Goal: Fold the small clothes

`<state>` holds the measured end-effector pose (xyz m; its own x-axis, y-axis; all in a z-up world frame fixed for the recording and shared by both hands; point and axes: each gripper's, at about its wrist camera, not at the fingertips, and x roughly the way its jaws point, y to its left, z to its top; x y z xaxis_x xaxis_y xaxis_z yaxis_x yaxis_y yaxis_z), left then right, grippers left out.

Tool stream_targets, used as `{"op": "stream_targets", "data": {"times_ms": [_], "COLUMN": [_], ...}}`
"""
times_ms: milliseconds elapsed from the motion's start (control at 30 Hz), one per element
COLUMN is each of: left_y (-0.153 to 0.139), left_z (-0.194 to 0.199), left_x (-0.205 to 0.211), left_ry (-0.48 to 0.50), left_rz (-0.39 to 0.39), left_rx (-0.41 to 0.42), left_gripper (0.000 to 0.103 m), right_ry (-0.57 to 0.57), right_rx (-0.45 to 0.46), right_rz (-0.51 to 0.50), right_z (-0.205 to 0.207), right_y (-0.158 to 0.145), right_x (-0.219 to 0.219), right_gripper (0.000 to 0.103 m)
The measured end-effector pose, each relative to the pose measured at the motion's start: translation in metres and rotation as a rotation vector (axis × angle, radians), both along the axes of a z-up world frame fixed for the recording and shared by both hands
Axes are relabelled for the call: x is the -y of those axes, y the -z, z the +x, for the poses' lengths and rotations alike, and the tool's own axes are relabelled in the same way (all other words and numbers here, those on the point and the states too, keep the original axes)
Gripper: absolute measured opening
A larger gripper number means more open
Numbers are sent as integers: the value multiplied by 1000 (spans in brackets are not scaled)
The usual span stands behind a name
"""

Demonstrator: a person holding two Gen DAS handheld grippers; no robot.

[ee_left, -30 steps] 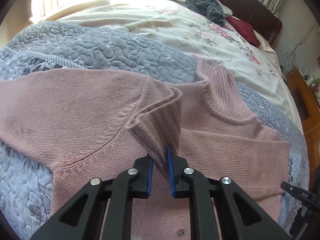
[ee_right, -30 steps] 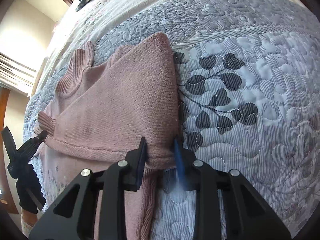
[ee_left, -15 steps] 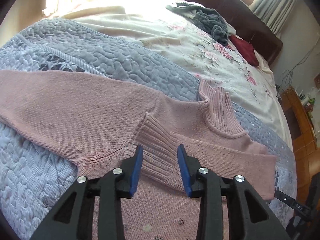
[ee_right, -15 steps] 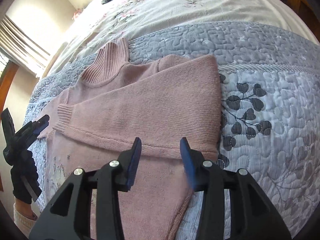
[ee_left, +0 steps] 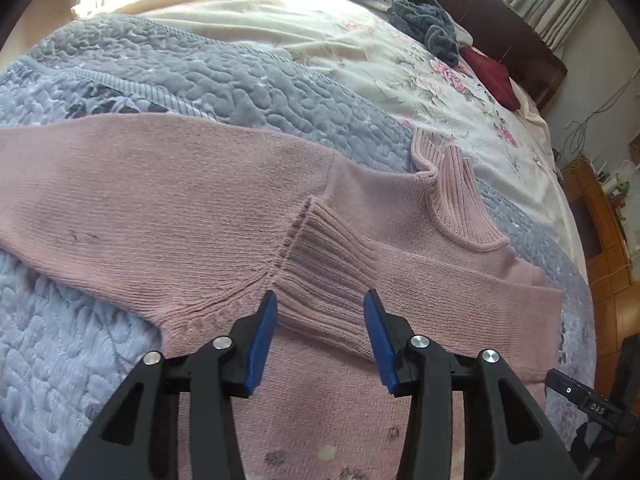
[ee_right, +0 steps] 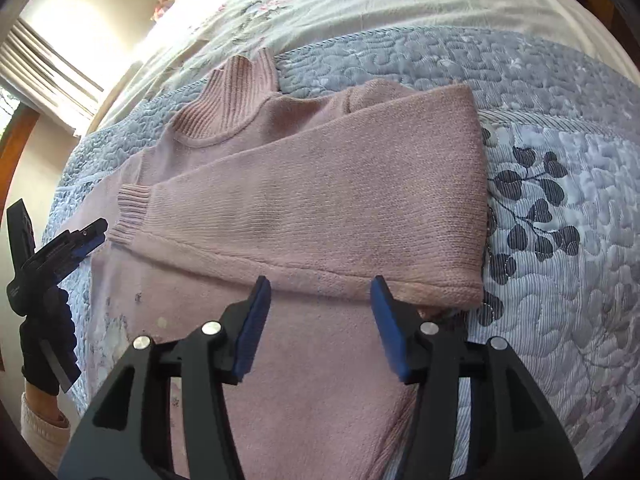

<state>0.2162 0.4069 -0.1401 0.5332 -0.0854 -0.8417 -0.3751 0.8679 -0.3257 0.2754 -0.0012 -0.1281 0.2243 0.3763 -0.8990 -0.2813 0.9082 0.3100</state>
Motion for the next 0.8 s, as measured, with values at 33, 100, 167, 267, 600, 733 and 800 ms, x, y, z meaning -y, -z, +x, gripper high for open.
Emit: {"op": "stream_targets", "data": {"times_ms": [33,100,167,267,600,733,800], "left_y": [-5,-11,-13,-11,8,17,19], "left_z": [-11,-36,-61,-99,-163,-154,-149], "left_x": [-13,-43,-82,-145,-293,-321,-330], "left_ry": [-15,-60,-126,-262,-557,-600,-614], "left_rz": [13,35,44,69,-94,-126,-131], "left_rx": [9,9,-6,-37,67,102,121], "left_gripper": [50,50,51,51,50,50,51], "right_ry": [-16,-61,-98,-140,-154,-148,-146], "right_rx": [7,15,10,3,-57,-64,-60], "right_rz": [2,8,5,-6,-14,-27,-25], "right_z": [-6,-17,-26,-33,-36,-36,-36], "right_y": [-5,-11,-10,-3,33,44,46], "right_x": [-5,-20,-37,-58,-98,-98,-98], "right_gripper": [56,60,62,62,62,62,62]}}
